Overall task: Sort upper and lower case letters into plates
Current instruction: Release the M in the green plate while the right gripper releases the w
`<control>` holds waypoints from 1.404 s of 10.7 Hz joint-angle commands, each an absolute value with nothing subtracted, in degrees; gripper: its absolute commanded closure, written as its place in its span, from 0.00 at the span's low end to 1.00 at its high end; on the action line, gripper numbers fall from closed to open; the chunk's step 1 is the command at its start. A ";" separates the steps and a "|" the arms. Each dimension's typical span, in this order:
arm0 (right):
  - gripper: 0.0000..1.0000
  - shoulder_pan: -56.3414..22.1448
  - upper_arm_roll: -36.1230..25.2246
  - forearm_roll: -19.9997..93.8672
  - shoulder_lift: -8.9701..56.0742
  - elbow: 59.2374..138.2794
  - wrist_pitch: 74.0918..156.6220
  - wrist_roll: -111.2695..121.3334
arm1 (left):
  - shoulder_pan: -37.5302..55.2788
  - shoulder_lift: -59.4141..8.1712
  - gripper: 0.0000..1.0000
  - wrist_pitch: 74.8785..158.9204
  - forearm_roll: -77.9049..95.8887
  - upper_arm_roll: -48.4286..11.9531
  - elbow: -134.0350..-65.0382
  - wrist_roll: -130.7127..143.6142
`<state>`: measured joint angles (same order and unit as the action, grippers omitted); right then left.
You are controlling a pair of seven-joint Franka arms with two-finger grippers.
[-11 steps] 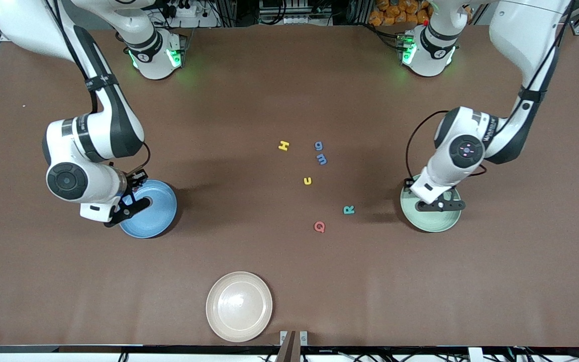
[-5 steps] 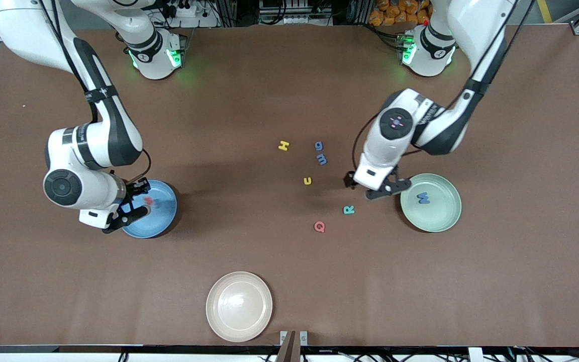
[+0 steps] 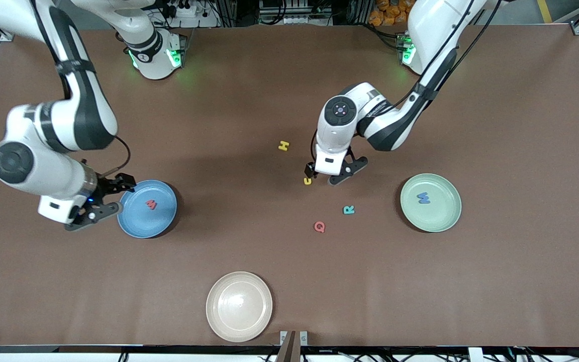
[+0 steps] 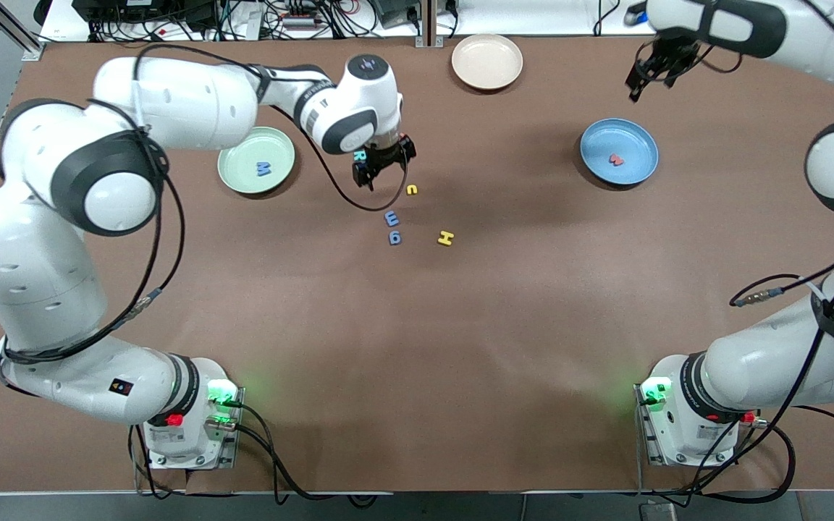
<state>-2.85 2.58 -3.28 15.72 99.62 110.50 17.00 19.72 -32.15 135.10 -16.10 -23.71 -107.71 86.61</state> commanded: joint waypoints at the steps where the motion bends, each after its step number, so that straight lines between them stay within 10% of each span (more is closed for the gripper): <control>1: 0.00 -2.46 2.46 -2.02 8.81 101.16 107.94 15.91 | 19.77 -35.94 0.00 134.74 -19.59 -23.82 -106.26 91.31; 15: 0.00 -3.87 -0.26 1.58 3.87 92.11 96.50 4.58 | 16.62 -44.12 0.00 135.00 -21.71 -18.38 -88.95 82.00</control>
<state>-3.41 0.10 0.21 2.86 93.16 96.44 6.33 17.09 -42.05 135.30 -22.77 -19.84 -91.25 82.88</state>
